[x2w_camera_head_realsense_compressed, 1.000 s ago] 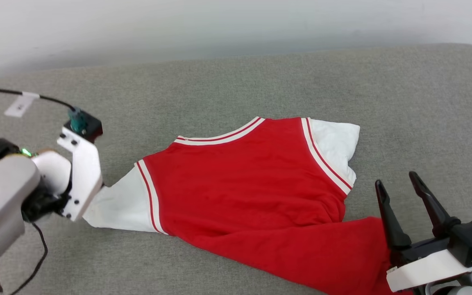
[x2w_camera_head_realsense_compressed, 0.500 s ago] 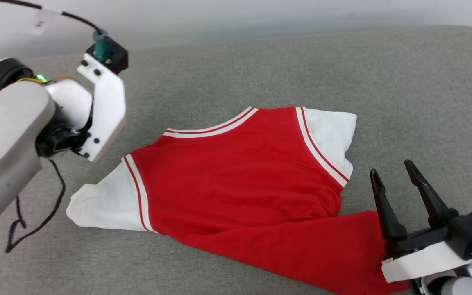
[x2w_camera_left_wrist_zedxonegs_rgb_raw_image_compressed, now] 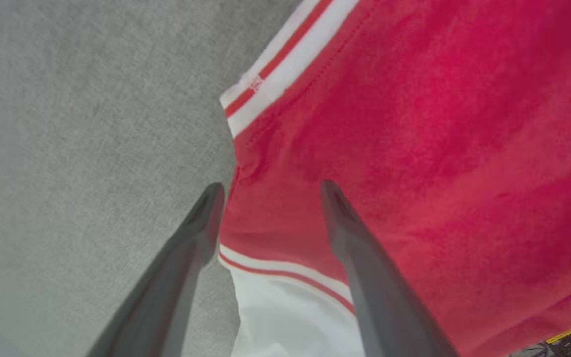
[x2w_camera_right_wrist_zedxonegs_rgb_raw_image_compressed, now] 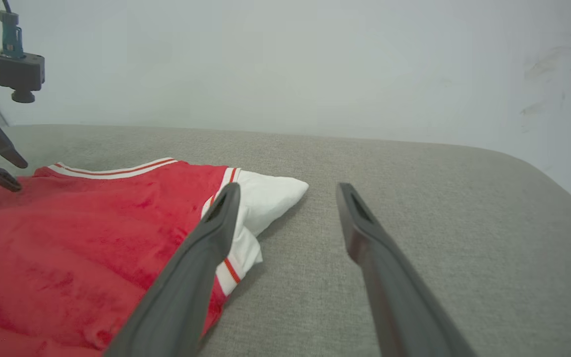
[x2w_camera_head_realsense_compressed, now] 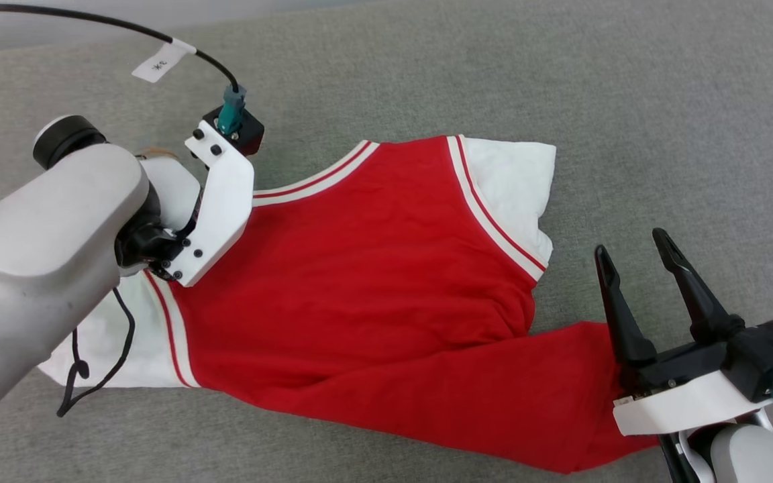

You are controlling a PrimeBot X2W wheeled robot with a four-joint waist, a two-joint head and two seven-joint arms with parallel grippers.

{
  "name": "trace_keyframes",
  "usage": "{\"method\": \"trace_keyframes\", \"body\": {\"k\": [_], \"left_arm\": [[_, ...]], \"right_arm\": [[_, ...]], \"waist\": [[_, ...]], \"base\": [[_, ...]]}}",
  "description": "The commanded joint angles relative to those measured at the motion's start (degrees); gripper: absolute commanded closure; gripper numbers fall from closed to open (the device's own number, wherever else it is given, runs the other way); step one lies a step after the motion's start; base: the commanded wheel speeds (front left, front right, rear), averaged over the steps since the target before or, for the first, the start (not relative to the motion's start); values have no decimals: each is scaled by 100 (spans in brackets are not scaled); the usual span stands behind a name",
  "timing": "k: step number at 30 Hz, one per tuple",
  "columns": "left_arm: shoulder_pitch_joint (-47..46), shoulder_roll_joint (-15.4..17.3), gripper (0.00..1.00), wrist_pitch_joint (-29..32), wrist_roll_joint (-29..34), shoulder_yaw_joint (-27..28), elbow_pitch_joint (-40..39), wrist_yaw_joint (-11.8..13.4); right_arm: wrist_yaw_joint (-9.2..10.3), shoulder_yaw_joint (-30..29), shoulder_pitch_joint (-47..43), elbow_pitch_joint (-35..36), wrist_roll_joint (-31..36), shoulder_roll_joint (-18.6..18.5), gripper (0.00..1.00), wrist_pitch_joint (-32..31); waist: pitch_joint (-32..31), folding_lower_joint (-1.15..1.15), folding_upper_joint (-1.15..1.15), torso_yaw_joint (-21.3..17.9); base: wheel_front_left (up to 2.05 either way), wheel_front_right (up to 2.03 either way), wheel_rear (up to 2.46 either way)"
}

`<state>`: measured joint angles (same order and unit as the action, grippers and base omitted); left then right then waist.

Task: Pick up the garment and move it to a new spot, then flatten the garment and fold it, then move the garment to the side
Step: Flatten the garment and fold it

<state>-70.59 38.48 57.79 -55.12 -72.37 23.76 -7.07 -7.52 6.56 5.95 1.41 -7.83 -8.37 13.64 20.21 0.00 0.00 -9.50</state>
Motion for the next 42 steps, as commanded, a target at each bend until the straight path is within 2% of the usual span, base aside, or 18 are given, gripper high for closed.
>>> {"method": "trace_keyframes", "body": {"k": [1,12,13,14,20,26,35,37,38,39,42], "left_arm": [[96,-37,0,16,54,-32,39,-18],[593,-64,0,63,326,-180,86,-31],[601,-62,84,38,337,-182,49,-31],[520,-56,100,-64,323,-178,-25,-32],[-83,207,100,-653,508,-94,-213,-32],[-426,377,100,-1306,716,-14,257,-32],[-156,299,100,-1909,1033,-36,1292,23],[-33,215,100,-2030,931,-11,1443,15],[19,159,78,-2116,913,-8,1487,11],[46,98,0,-2292,948,-8,1497,5],[141,-13,0,-2876,841,158,1532,0]], "right_arm": [[6,10,69,-21,26,35,0,37],[5,13,249,-71,64,85,0,121],[6,10,261,-77,72,87,0,118],[6,15,264,-86,84,86,0,128],[5,-48,170,-59,92,87,0,136],[6,-60,119,-23,74,76,0,139],[6,-74,119,-3,101,91,0,145],[6,-99,91,-27,107,99,0,146],[6,-115,73,-37,112,103,0,147],[6,-138,61,-48,115,110,0,146],[6,-214,-7,-60,132,82,0,143]], "waist": [[123,0,0,-102],[393,0,0,-177],[387,0,0,-164],[351,0,0,-137],[222,0,0,-73],[207,0,0,-131],[362,0,0,-322],[316,0,0,-313],[279,0,0,-301],[216,0,0,-277],[-9,0,0,-182]], "base": [[0,0,0],[0,0,0],[0,0,0],[0,0,0],[0,0,0],[0,0,0],[0,0,0],[0,0,0],[0,0,0],[0,0,0],[0,0,0]]}}
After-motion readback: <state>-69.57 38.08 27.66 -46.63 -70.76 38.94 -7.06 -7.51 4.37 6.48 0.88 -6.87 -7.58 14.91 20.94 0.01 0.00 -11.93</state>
